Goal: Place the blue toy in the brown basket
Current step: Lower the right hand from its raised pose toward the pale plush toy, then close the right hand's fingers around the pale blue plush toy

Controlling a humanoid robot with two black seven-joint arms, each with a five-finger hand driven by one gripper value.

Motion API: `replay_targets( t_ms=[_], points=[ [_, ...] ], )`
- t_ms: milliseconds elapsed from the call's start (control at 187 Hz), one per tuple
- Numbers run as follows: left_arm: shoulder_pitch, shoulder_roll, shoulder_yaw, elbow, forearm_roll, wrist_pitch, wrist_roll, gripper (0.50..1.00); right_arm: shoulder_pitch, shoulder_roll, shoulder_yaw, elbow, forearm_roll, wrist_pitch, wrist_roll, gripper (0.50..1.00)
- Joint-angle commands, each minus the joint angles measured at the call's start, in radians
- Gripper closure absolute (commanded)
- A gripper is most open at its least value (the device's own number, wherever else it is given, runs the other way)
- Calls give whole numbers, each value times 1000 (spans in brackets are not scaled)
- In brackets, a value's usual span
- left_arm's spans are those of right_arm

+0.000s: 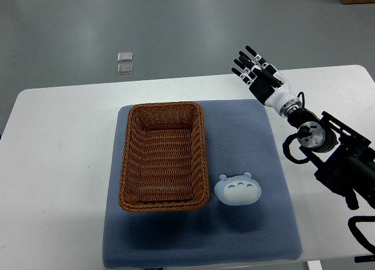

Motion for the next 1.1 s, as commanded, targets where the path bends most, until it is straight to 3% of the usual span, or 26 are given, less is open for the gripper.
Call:
replay_targets(
  t_ms=[0, 203, 352, 534, 732, 961, 1095],
  points=[
    [0, 0, 0, 0, 0, 0, 0, 500, 3, 0, 0, 0, 0, -1, -2, 591],
    [0, 0, -3, 0, 0, 0, 0, 500, 9, -6, -2, 9, -11, 11, -9, 591],
    [0, 0, -2, -2, 0, 0, 0, 500, 46, -80, -66, 66, -193, 52, -28, 593],
    [0, 0, -2, -9, 0, -1, 0, 500, 110, -282, -233, 279, -534, 69, -78, 593],
    [-11, 0, -2, -11, 2, -1, 0, 500, 250, -480, -437, 497, -790, 166, -124, 593],
    [-14, 0, -2, -6, 0, -1, 0, 500, 429, -615, -709, 707, -854, 230, -155, 591],
    [-14, 0, -2, -8, 2, -1, 0, 500, 442, -660, -736, 815, -828, 249, -167, 593]
  ],
)
